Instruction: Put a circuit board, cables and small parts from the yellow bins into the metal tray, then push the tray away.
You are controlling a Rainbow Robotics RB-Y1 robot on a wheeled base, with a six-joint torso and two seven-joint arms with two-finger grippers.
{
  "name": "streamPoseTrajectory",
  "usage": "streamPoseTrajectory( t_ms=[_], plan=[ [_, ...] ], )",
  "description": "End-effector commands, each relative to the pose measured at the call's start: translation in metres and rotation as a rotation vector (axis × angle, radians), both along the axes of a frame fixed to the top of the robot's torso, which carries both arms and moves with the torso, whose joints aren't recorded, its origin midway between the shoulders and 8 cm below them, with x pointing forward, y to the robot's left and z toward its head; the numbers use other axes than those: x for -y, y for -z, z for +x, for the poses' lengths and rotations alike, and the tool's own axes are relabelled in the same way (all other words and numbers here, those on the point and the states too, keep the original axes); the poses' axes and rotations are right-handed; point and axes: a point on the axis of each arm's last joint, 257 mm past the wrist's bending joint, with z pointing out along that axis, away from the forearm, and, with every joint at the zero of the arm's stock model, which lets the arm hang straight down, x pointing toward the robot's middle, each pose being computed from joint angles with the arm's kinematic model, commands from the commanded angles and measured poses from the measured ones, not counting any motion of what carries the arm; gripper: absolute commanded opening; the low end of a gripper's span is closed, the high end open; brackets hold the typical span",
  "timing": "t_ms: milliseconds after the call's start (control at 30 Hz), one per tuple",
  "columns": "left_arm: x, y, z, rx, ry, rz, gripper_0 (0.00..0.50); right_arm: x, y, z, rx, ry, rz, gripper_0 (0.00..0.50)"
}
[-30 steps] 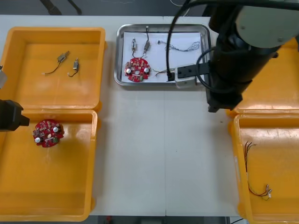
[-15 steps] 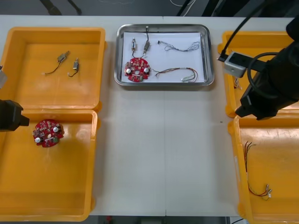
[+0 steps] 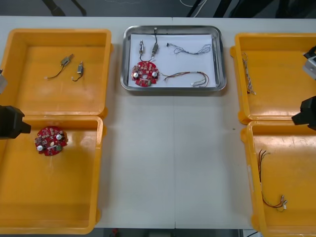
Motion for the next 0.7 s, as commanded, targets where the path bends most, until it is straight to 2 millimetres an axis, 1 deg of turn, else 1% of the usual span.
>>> streamPoseTrajectory(
  t_ms=[33,67,100,133,167,200,233,433,567,667,700],
  plan=[
    [-0.016,-0.011,-0.004,0.019,0.041,0.083,0.5,0.058,-0.001,-0.017,0.011,0.166,-0.034,0.5],
    [-0.016,-0.011,-0.004,0.019,0.041,0.083,0.5,0.058,-0.001,-0.017,0.011,0.166,-0.034,0.5],
    [-0.016,-0.011,-0.004,0.019,0.041,0.083,0.5,0.07,0.004,-0.023,-0.006,0.201,-0.026,0.5],
    [-0.016,-0.011,-0.004,0.019,0.041,0.083,0.5,0.074,0.005,-0.025,-0.011,0.211,-0.024,0.5],
    [-0.016,-0.011,-0.004,0.019,0.041,0.083,0.5,0.083,0.01,-0.03,-0.027,0.234,-0.019,0.5],
    [-0.016,-0.011,-0.004,0.019,0.041,0.083,0.5,0.085,0.011,-0.032,-0.031,0.239,-0.019,0.5],
    [-0.016,-0.011,-0.004,0.019,0.041,0.083,0.5,0.094,0.016,-0.038,-0.05,0.266,-0.01,0.5],
    [-0.016,-0.011,-0.004,0.019,0.041,0.083,0.5,0.111,0.026,-0.051,-0.079,0.317,-0.01,0.5],
    [-0.016,-0.011,-0.004,0.019,0.041,0.083,0.5,0.115,0.029,-0.058,-0.091,0.342,0.003,0.5],
    [-0.016,-0.011,-0.004,0.019,0.041,0.083,0.5,0.113,0.028,-0.057,-0.085,0.346,0.016,0.5],
    [-0.016,-0.011,-0.004,0.019,0.041,0.083,0.5,0.111,0.026,-0.053,-0.071,0.343,0.026,0.5]
  ],
)
